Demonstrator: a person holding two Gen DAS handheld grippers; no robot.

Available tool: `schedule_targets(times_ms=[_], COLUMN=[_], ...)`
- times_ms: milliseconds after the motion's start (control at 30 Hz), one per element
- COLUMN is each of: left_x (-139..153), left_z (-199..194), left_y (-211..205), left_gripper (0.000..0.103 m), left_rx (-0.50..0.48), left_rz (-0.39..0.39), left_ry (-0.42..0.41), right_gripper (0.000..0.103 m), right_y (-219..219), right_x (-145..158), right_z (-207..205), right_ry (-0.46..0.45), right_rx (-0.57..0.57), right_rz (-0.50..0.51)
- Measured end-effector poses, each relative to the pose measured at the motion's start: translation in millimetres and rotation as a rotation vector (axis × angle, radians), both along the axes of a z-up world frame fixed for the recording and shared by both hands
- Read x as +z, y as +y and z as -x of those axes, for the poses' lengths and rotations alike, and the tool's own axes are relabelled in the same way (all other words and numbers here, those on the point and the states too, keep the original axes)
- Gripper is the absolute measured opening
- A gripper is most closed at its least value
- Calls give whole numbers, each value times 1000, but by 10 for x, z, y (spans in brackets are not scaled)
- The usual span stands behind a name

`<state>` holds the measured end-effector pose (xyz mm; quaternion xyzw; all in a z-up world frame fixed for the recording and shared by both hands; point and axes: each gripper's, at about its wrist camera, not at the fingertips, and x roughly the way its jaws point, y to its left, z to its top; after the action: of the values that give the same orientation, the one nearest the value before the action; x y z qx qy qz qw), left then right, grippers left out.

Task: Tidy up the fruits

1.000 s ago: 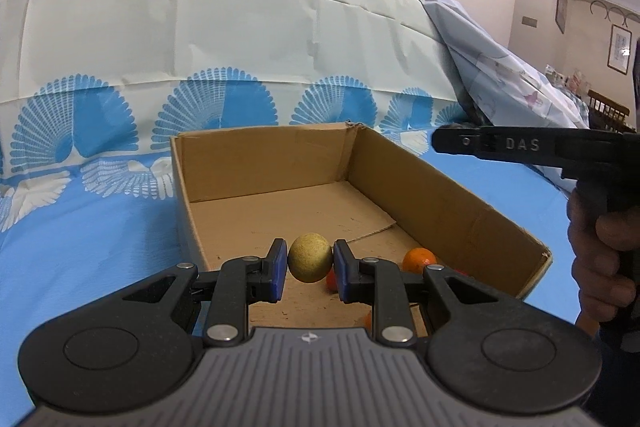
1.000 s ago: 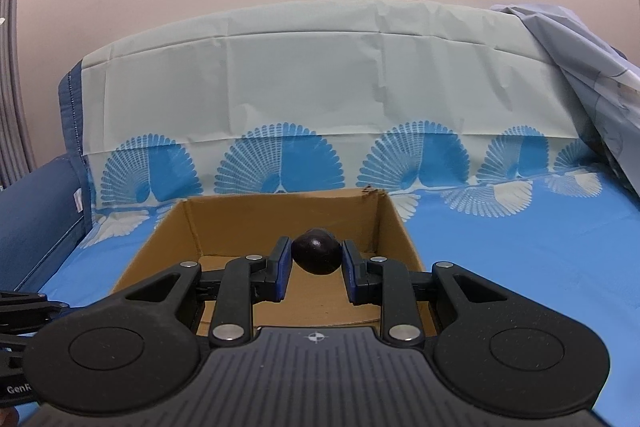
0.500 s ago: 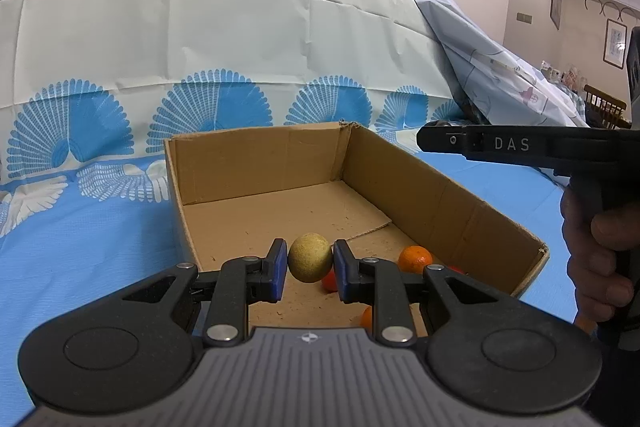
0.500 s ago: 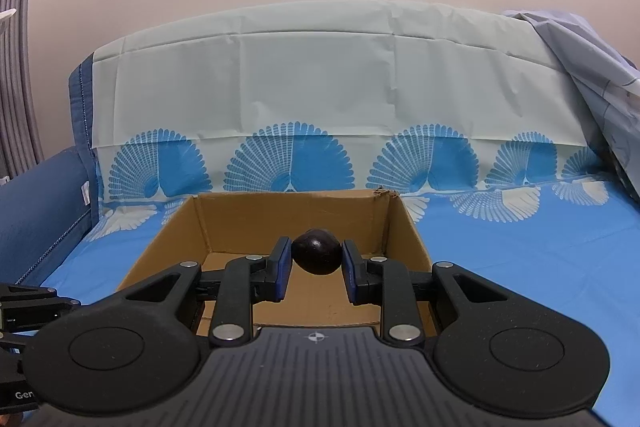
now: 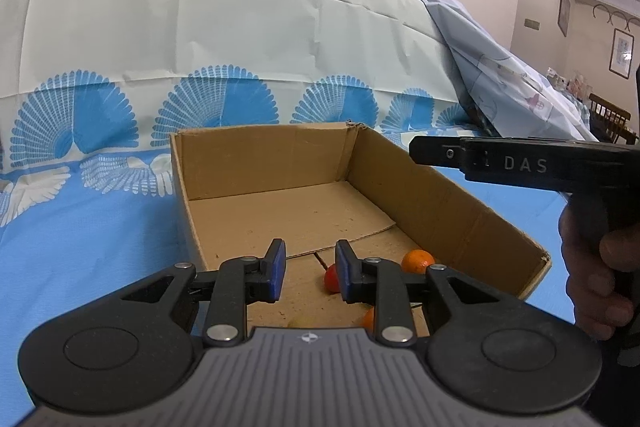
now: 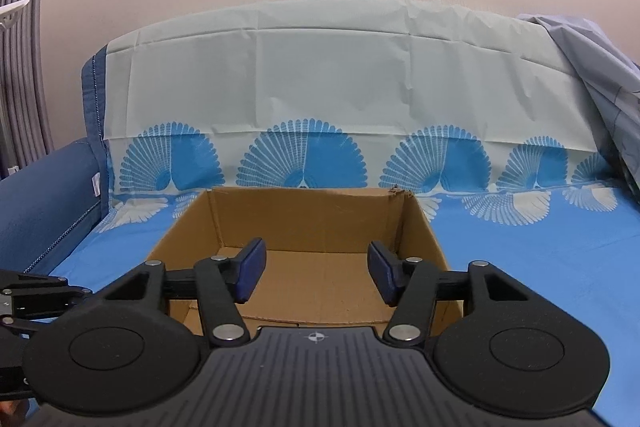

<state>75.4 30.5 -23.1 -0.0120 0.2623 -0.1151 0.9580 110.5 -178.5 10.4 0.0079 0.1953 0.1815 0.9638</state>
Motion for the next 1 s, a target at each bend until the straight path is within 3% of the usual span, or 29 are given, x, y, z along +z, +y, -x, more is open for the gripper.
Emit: schedule_targets(times_ms=[67, 200, 267, 467, 500, 633, 833, 1000], left_x=[1, 13, 23, 102, 122, 191, 226, 237], left_z=[-1, 37, 71, 291, 339, 564, 928, 1173], left_y=[-5, -5, 5, 23, 19, -49, -220, -296], left_gripper=[38, 61, 72, 95, 103, 103, 103, 103], left_rx=[2, 19, 34, 54, 56, 88, 146, 182], left_rz=[-6, -14, -22, -44, -49, -73, -80, -25], left_ry=[-2, -15, -22, -34, -34, -25, 56, 94], right_gripper=[66, 89, 96, 102, 102, 102, 102, 102], right_y=[-5, -31, -57, -201, -235, -369, -468, -491], right_x=[0, 14, 22, 106, 125, 178, 151, 93], right_z=[-2, 24, 49, 225, 269, 417, 709, 964], right_ry=[3, 4, 2, -20, -26, -13, 88, 152], right_rx=[-9, -28, -31, -60, -70, -97, -129, -136], right_rz=[0, -4, -6, -28, -33, -66, -70, -55])
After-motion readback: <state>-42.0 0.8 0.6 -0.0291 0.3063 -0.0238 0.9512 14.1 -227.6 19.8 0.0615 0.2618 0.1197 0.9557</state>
